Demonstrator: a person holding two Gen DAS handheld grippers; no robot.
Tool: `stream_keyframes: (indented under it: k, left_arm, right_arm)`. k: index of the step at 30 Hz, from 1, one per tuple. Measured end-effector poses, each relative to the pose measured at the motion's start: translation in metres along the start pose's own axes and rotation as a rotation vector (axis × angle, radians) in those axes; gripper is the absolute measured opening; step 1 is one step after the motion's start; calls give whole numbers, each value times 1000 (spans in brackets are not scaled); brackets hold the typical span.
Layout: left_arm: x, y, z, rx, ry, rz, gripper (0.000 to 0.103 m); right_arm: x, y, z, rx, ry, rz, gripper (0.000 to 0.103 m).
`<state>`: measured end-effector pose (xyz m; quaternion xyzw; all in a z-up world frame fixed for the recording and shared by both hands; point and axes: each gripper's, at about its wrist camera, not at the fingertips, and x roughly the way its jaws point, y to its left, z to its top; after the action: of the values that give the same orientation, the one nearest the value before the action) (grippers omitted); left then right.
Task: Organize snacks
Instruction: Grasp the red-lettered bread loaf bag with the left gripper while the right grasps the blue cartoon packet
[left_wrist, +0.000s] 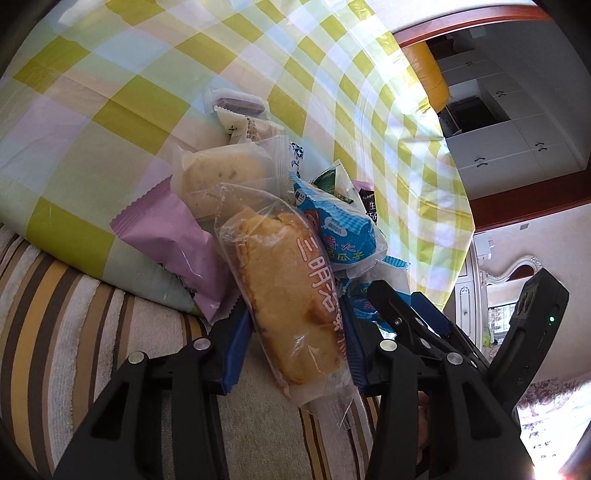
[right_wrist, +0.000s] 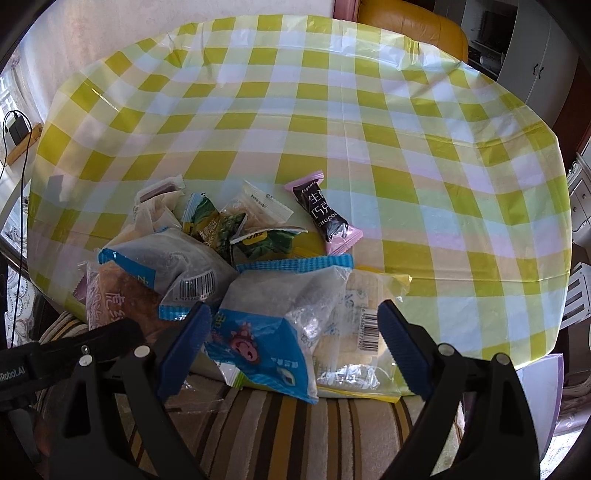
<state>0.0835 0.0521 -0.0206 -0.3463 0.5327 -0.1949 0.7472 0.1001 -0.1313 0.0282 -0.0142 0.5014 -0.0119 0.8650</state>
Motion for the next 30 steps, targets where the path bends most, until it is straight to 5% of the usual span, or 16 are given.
stream_keyframes:
  k: [5,9,13,30]
  left_arm:
    - [-9,2,-5,5,-13,-24,44]
    - [-16,1,-10,15,-21,-35,44]
    - [-22,1,-14,21,-34,-36,43]
    - [-50,-10,-42,72,-138,1,42]
  right_arm:
    - [6,10,0,-32,2,-50,85]
    - [13,12,-2,-37,30,-19,62]
    - [9,9,-4,-26,18,1,57]
    - [-41,-43,-26,117,-96,76,55]
